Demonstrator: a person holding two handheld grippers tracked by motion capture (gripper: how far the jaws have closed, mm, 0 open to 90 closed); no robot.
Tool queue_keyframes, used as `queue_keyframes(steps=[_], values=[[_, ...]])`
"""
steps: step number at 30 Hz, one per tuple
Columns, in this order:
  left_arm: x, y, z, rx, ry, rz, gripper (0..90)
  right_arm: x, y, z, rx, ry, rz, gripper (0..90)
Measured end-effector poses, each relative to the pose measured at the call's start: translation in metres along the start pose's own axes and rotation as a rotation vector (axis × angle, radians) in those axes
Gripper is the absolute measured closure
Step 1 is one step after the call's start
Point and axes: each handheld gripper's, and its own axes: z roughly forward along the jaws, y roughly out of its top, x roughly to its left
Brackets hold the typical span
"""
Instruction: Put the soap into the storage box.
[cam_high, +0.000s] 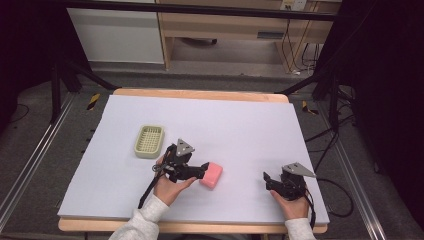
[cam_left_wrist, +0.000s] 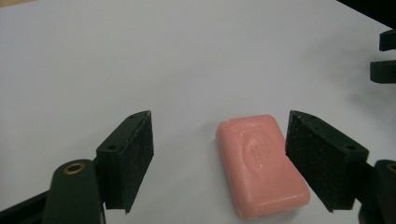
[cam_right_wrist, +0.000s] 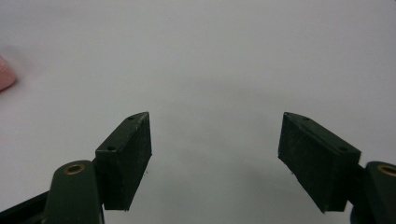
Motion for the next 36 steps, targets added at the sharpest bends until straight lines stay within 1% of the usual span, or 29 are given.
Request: queue_keyframes(steps=[5,11,18,19,21,24,27,28,29,36], values=[[-0.004,0.0,0.007,0.019,-0.007,0.001,22.2,0.0,0.0,0.0,0.0,0.002,0.0,26.0],[-0.009,0.001,0.011,0.025,-0.007,0.003,21.5,0.0,0.0,0.0,0.0,0.001,0.002,26.4],[-0.016,0.001,0.018,0.051,-0.016,0.02,19.8,0.0,0.0,0.0,0.003,0.003,0.004,26.5],[-0.018,0.0,0.019,0.057,-0.017,0.027,19.5,0.0,0.0,0.0,0.003,0.003,0.005,26.6],[-0.022,0.0,0.023,0.065,-0.017,0.032,19.1,0.0,0.0,0.0,0.004,0.004,0.004,26.6],[-0.025,-0.001,0.026,0.07,-0.017,0.036,18.6,0.0,0.0,0.001,0.004,0.002,0.001,26.6],[-0.029,-0.003,0.032,0.092,-0.019,0.045,18.5,0.001,0.0,0.001,0.005,0.005,0.002,26.9],[-0.029,-0.003,0.032,0.092,-0.019,0.045,18.3,0.001,0.0,0.001,0.005,0.005,0.002,26.9],[-0.031,-0.004,0.035,0.106,-0.018,0.053,18.2,0.0,0.0,0.001,0.007,0.006,0.003,27.0],[-0.034,-0.007,0.043,0.139,-0.019,0.061,17.5,0.0,0.0,0.001,0.006,0.005,-0.003,27.4]])
